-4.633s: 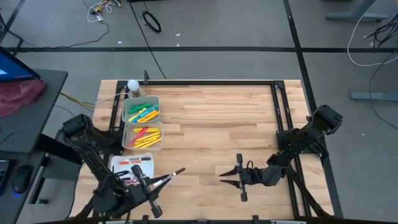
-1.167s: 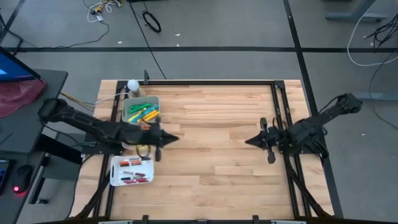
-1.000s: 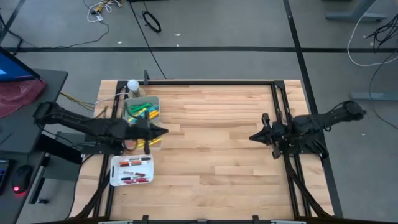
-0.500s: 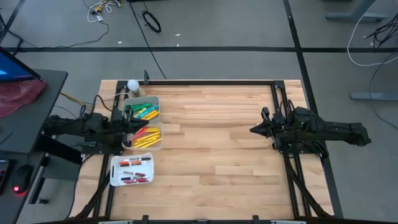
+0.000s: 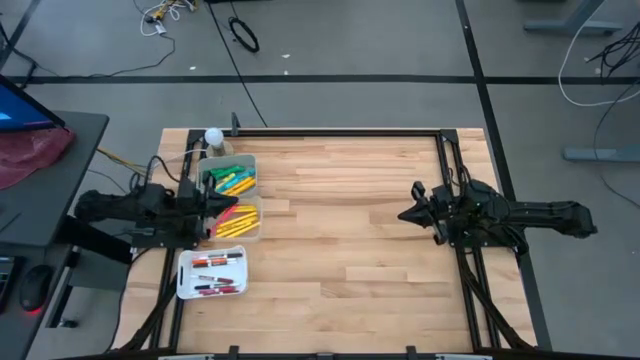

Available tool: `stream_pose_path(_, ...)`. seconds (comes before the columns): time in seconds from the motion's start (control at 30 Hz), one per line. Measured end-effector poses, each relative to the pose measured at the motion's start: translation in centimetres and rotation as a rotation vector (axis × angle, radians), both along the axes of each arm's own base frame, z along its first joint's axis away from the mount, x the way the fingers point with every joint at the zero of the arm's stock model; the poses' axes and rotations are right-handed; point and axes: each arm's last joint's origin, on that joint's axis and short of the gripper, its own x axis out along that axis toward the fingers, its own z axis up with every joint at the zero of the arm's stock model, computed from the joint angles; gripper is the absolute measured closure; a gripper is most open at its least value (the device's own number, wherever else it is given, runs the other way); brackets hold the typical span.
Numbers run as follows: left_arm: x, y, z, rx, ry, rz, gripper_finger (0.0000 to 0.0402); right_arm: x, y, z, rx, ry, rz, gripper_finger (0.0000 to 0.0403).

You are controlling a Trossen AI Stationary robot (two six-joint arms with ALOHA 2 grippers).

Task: Pick & Place Markers
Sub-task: Return to Home Position

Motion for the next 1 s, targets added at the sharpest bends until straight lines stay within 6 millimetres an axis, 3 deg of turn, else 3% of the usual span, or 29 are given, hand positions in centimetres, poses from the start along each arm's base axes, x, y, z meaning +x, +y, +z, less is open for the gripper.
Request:
stream_pose_path(0.13,1.0,0.1,-2.9,-0.007,0.024,-0.007,0.0400,0.0,0.0,0.0,-0.001,0.000,-0.001,0.0403)
stream_pose_path(0.27,1.4,0.5,-4.3,-0.006,0.054,0.008,0.0401,0.0,0.0,0.0,0.005,0.004,0.000,0.0403)
stream_pose_path(0.47,1.5,1.2,-5.1,0.051,0.108,0.062,0.0401,0.0,-0.2,-0.5,-0.053,0.037,-0.026,0.0403)
stream_pose_path(0.6,1.6,1.4,-5.3,0.057,0.131,0.011,0.0400,0.0,-0.7,-0.5,-0.064,0.040,-0.058,0.0403)
stream_pose_path(0.87,1.6,1.4,-5.3,0.034,0.119,-0.013,0.0400,-0.5,-1.0,-0.7,0.091,0.083,-0.089,0.0403)
stream_pose_path(1.0,1.6,1.3,-5.2,0.034,0.117,-0.023,0.0397,-0.6,-0.8,-1.5,0.065,0.156,-0.168,0.0403)
